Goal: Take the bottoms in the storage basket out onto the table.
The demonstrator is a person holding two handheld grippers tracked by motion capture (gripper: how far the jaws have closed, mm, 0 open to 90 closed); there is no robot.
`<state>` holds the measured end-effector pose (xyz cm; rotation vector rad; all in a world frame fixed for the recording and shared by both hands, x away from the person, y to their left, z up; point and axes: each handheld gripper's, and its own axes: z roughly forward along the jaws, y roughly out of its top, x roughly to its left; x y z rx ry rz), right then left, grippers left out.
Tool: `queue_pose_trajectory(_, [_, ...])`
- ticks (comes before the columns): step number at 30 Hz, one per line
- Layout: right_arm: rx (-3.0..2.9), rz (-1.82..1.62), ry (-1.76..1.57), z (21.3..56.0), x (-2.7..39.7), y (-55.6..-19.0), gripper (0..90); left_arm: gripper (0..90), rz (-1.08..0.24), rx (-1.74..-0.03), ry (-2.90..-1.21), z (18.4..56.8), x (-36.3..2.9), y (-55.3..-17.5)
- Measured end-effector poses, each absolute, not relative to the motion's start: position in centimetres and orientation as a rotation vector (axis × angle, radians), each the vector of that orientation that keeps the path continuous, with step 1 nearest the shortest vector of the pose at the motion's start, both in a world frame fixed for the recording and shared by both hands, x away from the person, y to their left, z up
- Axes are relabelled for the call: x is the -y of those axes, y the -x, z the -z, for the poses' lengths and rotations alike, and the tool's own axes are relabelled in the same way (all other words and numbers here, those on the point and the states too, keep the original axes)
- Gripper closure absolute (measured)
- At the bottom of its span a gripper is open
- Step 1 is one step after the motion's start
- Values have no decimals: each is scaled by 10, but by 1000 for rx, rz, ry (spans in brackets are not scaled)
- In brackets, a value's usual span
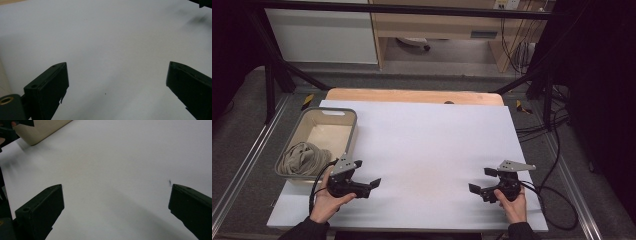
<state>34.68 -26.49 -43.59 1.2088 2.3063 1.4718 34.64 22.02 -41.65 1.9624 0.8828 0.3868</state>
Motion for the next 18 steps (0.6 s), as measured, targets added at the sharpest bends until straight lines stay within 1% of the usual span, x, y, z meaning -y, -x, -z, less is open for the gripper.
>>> queue_pose_trajectory(18, [-2310,-1464,-1216,436,265,-347,5,43,-383,-873,-1954,410,-219,-344])
